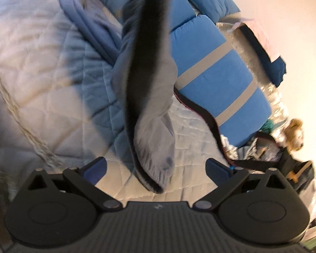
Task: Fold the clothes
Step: 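Grasp the waistband with the right gripper while the left gripper holds it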
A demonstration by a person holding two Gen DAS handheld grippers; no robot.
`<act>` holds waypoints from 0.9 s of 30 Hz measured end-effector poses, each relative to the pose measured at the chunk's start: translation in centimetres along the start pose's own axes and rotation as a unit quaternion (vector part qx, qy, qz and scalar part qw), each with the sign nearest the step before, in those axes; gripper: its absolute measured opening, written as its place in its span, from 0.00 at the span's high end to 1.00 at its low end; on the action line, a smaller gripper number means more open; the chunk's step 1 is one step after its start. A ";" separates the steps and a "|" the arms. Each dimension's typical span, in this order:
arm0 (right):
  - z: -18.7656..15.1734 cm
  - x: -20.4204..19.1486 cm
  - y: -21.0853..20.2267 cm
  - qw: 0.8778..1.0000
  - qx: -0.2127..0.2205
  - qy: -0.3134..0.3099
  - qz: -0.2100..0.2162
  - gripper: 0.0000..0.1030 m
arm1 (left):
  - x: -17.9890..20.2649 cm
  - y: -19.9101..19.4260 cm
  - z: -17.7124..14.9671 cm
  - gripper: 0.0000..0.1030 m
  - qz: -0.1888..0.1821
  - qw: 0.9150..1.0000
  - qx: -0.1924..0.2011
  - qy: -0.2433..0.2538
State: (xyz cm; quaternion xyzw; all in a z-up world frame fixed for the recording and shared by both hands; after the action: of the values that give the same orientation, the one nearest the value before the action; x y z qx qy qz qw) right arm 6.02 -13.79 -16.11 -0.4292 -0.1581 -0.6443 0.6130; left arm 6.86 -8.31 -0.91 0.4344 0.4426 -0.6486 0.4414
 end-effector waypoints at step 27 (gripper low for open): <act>4.9 15.0 -8.1 0.972 0.027 0.205 0.109 0.93 | -13.2 -2.1 1.0 0.91 0.138 0.990 0.024 -0.036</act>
State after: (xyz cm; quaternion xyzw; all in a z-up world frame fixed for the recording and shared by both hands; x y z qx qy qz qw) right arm 2.08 -18.40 0.61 -0.2861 0.0011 -0.6429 0.7105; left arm 7.70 -6.32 12.29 0.4780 0.3466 -0.6074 0.5314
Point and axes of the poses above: each gripper's, at about its wrist camera, not at the fingertips, and y roughly the way its jaws point, x to its right, z to its top, the point moved 3 cm from there along y, roughly the way its jaws point, and after that the axes turned 9 degrees about x, right-handed, at the moved point
